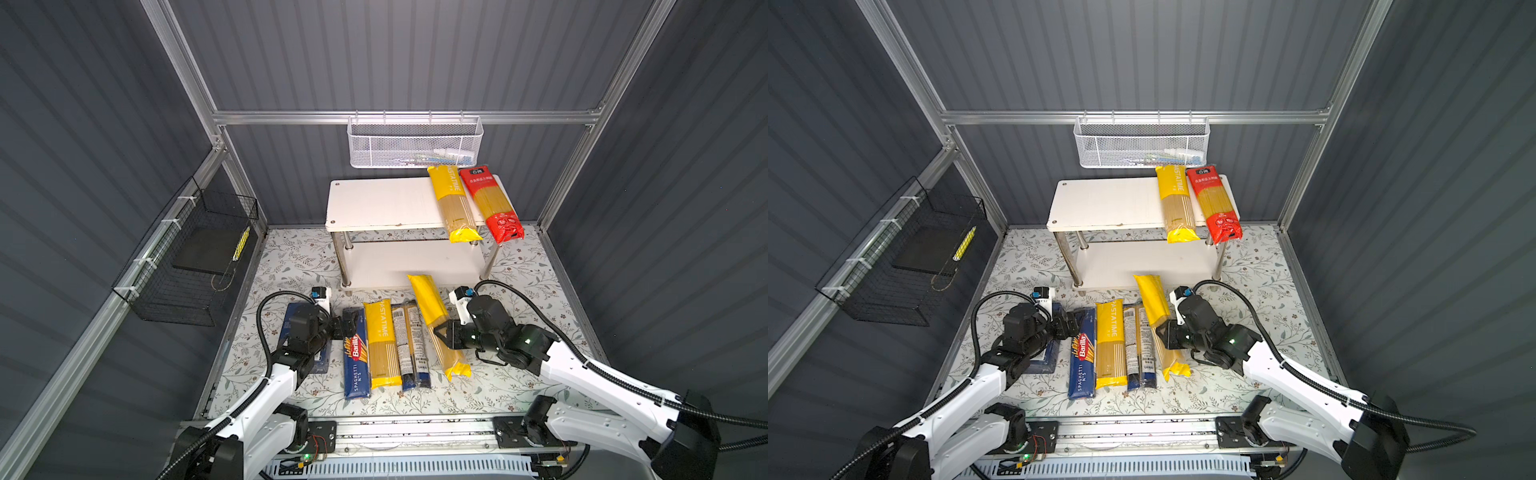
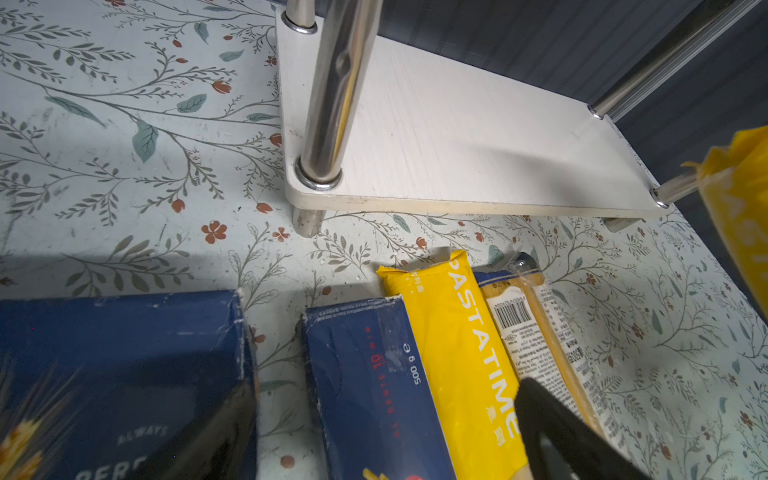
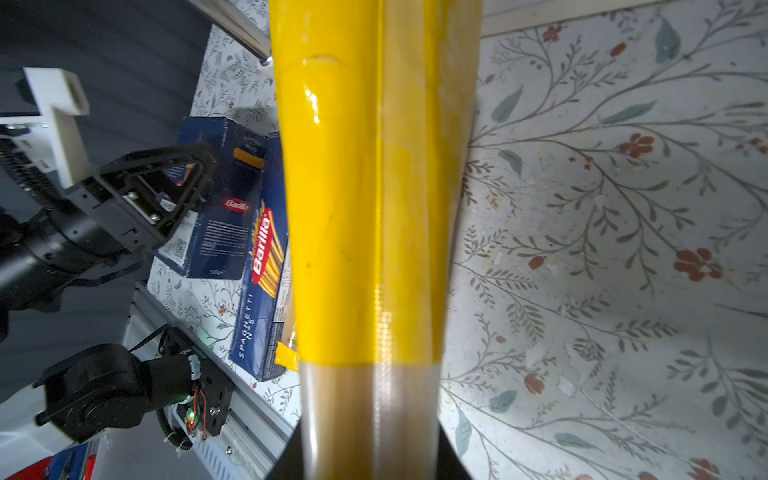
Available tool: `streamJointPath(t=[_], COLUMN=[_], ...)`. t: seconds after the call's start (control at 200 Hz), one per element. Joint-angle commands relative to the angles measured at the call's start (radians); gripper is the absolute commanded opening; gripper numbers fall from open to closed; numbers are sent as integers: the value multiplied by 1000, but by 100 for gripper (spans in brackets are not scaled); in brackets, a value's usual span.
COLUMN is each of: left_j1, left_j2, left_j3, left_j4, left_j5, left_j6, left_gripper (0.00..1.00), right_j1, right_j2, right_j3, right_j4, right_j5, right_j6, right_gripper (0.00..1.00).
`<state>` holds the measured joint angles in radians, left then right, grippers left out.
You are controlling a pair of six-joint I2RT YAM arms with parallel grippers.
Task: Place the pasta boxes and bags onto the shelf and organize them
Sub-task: 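Lift the yellow-banded bag upright with the right gripper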
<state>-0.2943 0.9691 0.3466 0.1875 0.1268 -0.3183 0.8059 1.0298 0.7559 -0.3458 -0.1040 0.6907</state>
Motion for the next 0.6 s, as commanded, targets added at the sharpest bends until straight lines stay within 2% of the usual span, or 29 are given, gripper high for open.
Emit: streamJointPath(t=[0.0, 0.595], left_j1=[-6, -6], left_j2=[2, 6], left_j3=[-1, 0], left_j4=[-5, -2], left_j5=[-6, -3], left_j6=[18, 18], left_gripper=[99, 99], right_j1=[29, 108], right_j2=[2, 81], right_j3=[91, 344], right_j4=[60, -23], right_j5=[21, 49], right_j6=[-41, -113], right_gripper=[24, 25])
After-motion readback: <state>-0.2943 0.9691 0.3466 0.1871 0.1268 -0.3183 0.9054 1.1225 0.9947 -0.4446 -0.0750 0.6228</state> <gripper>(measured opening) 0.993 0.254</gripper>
